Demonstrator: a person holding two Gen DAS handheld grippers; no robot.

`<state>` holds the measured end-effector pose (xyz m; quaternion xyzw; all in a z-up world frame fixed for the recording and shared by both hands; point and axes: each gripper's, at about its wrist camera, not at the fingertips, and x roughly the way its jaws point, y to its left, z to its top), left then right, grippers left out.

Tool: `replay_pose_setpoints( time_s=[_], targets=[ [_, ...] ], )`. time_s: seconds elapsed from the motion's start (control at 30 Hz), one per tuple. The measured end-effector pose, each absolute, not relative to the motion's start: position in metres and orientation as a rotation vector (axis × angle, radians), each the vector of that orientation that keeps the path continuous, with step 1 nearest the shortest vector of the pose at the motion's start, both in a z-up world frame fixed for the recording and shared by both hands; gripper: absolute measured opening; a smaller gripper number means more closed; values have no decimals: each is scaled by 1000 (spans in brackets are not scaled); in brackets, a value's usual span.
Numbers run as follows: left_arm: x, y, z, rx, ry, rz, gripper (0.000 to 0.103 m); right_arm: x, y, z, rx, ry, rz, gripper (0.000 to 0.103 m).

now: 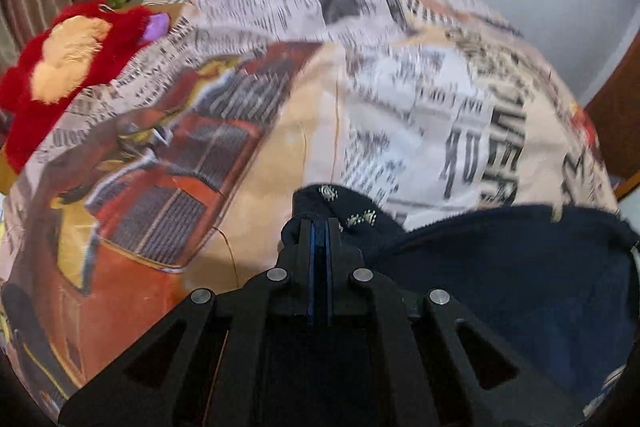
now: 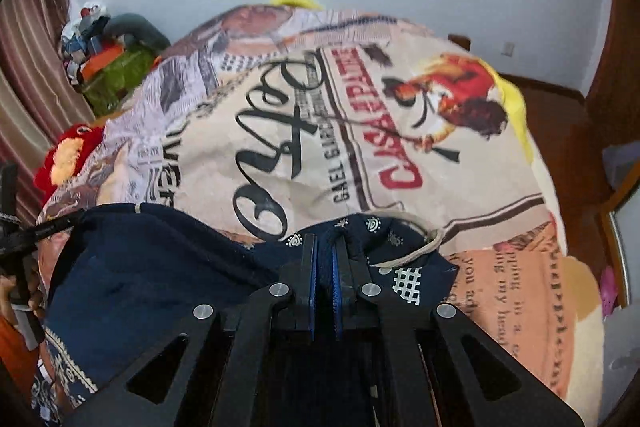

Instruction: Fold large clothes

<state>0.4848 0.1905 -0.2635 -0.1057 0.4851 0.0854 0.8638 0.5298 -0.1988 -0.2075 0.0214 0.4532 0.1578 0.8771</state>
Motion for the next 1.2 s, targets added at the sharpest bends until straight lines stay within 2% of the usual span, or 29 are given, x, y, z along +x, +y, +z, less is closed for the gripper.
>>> replay_pose_setpoints(
  time_s=[0.2,0.23,0.27,0.33,0.37,0.4,0.47,0.5,0.53,0.57,0.63,0.8,0.87,1.03,1.2],
  targets=[
    [481,188,-259,-164,1028,181,10,531,-200,-205,-7,979,385,4],
    [479,189,-253,-151,1025,199,16,529,-201,-203,-9,978,389,4],
    [476,189,-248,-138,1022,217,27,526,-203,-201,-8,979,389,4],
    [470,192,-234,-110,998,237,37,522,-205,-195,-9,985,386,4],
    [466,192,-227,-98,984,238,37,520,-205,-192,-12,985,381,7],
    [464,193,-220,-87,976,240,37,517,-206,-187,-30,977,356,10],
    [452,190,-200,-58,953,238,38,509,-209,-175,-84,932,285,33],
    [450,189,-194,-51,944,234,39,506,-211,-170,-87,912,275,40],
    [443,184,-183,-33,925,224,43,501,-215,-162,-81,885,271,53],
    [438,180,-175,-20,909,214,49,494,-217,-152,-68,861,279,59],
    [427,169,-161,4,874,186,57,485,-217,-138,-60,840,305,60],
    [397,124,-146,61,835,66,69,450,-186,-115,-94,799,392,64],
    [387,103,-153,61,851,1,75,437,-167,-116,-101,804,447,77],
    [382,66,-189,90,947,-74,76,408,-110,-144,-190,871,579,84],
    [382,62,-227,74,1015,-53,79,396,-75,-193,-344,986,603,85]
  ],
)
